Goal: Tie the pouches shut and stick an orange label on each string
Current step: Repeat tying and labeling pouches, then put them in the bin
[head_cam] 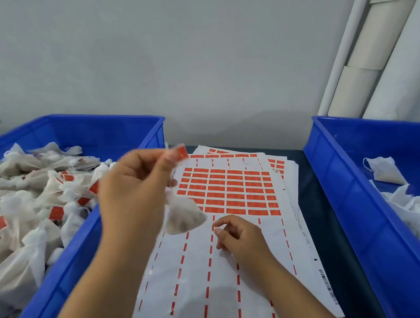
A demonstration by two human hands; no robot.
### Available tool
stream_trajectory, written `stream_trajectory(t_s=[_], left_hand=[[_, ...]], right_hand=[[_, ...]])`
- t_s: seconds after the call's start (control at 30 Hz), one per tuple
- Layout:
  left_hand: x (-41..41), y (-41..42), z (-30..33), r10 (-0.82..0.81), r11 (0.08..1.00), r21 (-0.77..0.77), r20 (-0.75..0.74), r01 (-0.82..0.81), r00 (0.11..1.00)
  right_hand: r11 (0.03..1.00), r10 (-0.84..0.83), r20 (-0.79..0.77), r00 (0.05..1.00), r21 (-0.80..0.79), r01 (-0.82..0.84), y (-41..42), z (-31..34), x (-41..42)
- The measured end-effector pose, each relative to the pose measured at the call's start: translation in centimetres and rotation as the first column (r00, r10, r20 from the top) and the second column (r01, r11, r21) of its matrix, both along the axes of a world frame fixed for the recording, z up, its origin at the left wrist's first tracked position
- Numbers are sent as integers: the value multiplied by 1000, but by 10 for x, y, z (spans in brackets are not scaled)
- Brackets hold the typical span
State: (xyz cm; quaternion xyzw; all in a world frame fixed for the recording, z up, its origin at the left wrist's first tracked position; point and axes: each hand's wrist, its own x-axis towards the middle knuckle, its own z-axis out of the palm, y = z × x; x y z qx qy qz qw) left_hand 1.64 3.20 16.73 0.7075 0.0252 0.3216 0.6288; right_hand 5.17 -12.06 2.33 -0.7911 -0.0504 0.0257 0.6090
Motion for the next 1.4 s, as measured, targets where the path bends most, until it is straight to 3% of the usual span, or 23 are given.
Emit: stream_trajectory(t_s=[0.1, 0.17, 0.33, 0.57, 0.63, 0.7, 0.8, 0.9, 1.07, 1.17, 1.27, 1.4], left_hand=[[-14, 29, 30, 14, 999, -46, 162, -7, 987], [-16, 55, 44, 35, 999, -30, 192, -29, 981], [-18, 124, 67, 134, 969, 195, 118, -155, 984], [-29, 152, 52, 192, 978, 66, 54, -196, 980], [-23, 159, 47, 263, 958, 128, -40, -257, 964], [-15, 161, 40, 361, 883, 371, -150, -285, 921], [-5, 155, 34, 443, 723, 670, -266, -166, 856], [1, 148, 31, 467, 649, 756, -306, -86, 830], [1, 121, 33, 372, 671, 740, -290, -39, 882], [-6, 94, 33, 297, 695, 718, -252, -28, 921], [-5, 55, 22, 144, 740, 664, -310, 105, 940], [8, 0, -18, 26, 652, 664, -501, 366, 865]], right_hand=[[999, -1, 17, 1000, -50, 2, -1, 2, -1], [996, 8, 27, 1000, -90, -6, 0, 3, -2], [988, 30, 47, 998, -154, -23, 1, 5, -4], [937, 56, 80, 995, -347, -25, 5, 4, -6], [854, 108, 154, 982, -521, -12, 8, 2, -7], [737, 193, 229, 954, -676, 13, 11, 0, -8], [623, 271, 287, 919, -780, 59, 14, 1, -11], [524, 330, 292, 898, -847, 83, 17, 6, -16], [357, 372, 131, 919, -934, -12, 29, 35, -35], [428, 331, 173, 928, -904, 16, 17, 71, -54], [556, 232, 288, 929, -823, 116, -8, 114, -73], [577, 110, 335, 936, -788, 214, -58, 168, -80]])
